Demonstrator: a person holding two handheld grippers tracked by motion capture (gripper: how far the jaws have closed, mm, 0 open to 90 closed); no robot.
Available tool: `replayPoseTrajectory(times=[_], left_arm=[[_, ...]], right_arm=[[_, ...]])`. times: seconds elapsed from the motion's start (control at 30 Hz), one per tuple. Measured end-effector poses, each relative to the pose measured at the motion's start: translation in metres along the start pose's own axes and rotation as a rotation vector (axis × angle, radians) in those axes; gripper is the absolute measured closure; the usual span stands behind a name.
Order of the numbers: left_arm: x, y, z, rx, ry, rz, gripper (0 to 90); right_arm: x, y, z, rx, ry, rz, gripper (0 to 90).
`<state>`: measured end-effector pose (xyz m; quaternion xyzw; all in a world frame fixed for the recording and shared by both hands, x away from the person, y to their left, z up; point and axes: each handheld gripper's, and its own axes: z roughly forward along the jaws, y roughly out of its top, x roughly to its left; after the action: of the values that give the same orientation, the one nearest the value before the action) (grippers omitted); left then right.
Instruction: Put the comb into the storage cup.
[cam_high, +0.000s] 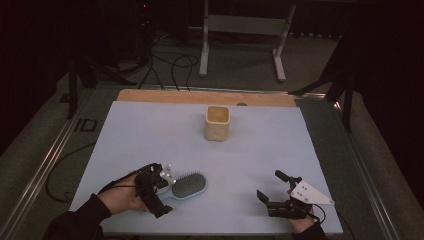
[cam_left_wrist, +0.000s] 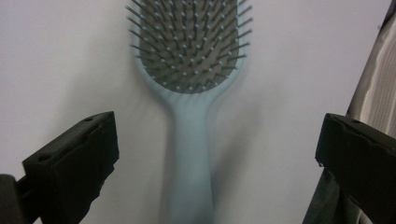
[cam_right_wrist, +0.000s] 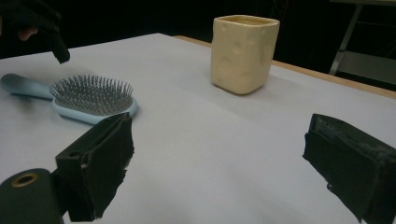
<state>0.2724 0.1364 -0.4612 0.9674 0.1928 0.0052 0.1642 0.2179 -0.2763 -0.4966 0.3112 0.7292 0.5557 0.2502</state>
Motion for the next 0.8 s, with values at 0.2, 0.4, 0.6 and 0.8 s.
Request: replayPoseTrajectory(times=[0.2, 0.4, 0.6, 0.8], left_arm=[[0.005, 0.002, 0.007, 0.019, 0.004, -0.011, 1.7], [0.007, 0.003, 0.015, 0.058, 0.013, 0.005, 6.2], [0.007, 0.005, 0.02, 0.085, 0.017, 0.013, 16.9], [0.008, 0.007, 0.024, 0.11, 0.028, 0.008, 24.8]], right_arm=[[0.0, 0.0, 0.0, -0.001, 0.003, -0.001, 7.9], [0.0, 0.0, 0.0, 0.002, 0.0, -0.001, 7.9], [0.001, 0.0, 0.0, 0.004, 0.002, 0.0, 7.9], [0.0, 0.0, 0.0, 0.003, 0.003, -0.002, 8.0]])
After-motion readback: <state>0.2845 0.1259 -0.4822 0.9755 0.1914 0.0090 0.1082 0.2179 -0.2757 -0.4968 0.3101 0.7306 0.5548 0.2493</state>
